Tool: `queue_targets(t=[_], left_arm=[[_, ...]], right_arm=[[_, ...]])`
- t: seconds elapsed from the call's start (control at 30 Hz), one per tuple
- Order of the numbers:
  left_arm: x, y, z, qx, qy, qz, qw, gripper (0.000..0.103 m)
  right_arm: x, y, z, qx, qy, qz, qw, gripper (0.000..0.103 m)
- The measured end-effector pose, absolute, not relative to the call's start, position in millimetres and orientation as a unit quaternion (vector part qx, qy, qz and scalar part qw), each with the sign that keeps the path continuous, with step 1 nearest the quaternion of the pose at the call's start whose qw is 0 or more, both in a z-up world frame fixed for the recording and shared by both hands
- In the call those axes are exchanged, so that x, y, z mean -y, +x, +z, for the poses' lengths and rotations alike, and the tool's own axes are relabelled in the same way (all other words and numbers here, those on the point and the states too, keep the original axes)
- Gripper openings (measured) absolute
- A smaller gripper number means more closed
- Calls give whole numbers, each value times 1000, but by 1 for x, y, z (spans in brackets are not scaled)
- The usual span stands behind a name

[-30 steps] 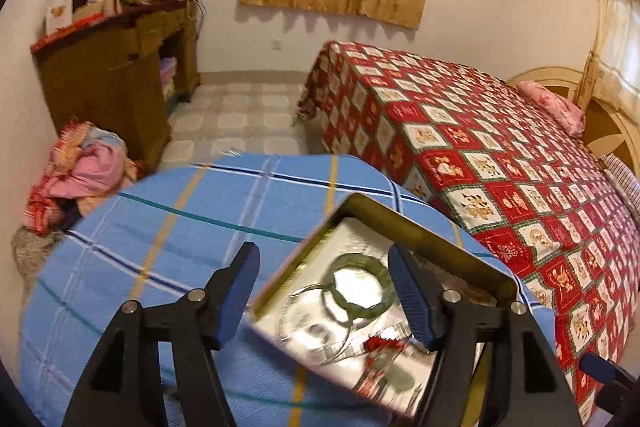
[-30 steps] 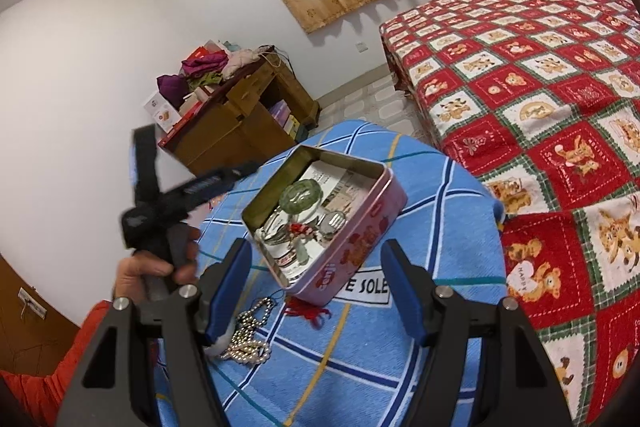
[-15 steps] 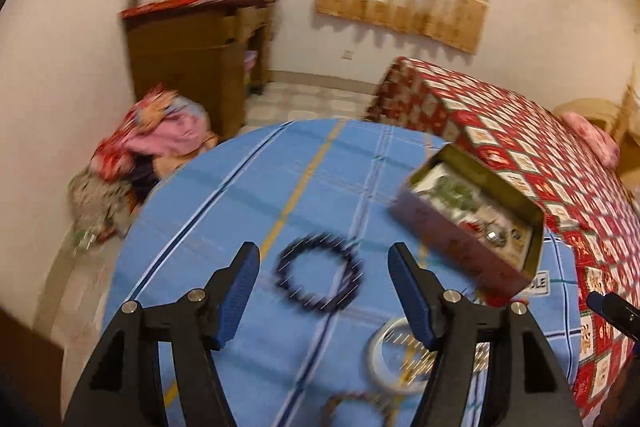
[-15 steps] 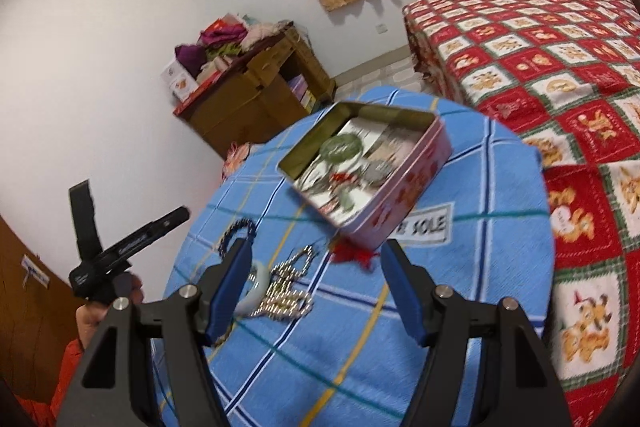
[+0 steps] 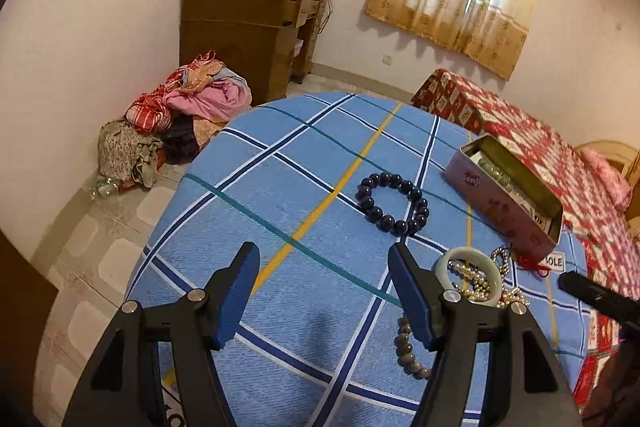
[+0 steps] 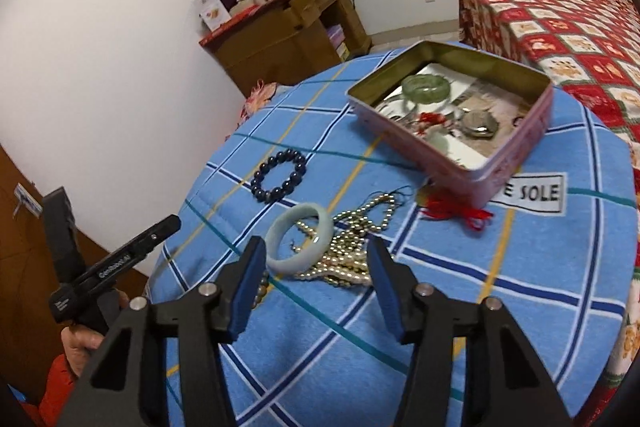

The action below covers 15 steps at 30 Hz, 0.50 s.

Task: Organize jewelry
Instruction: 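Withdraw the left gripper from the tin, then close the right gripper on the white jade bangle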

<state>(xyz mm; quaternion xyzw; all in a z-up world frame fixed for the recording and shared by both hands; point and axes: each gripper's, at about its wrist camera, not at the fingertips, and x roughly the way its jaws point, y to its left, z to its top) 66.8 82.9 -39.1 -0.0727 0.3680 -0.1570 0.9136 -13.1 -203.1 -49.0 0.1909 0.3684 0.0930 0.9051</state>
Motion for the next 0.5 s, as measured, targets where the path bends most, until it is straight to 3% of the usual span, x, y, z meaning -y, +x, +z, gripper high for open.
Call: queue_targets(t=[0.27,0.5], left_arm=[[-88,69,-44,-366,-85,-155,914,67],[-92,71,-45,-364,-86,-161,913,67]], right_arm=[[185,25,-64,-404,157,83,897,50],[169,45,-84,-444,120,71,885,32]])
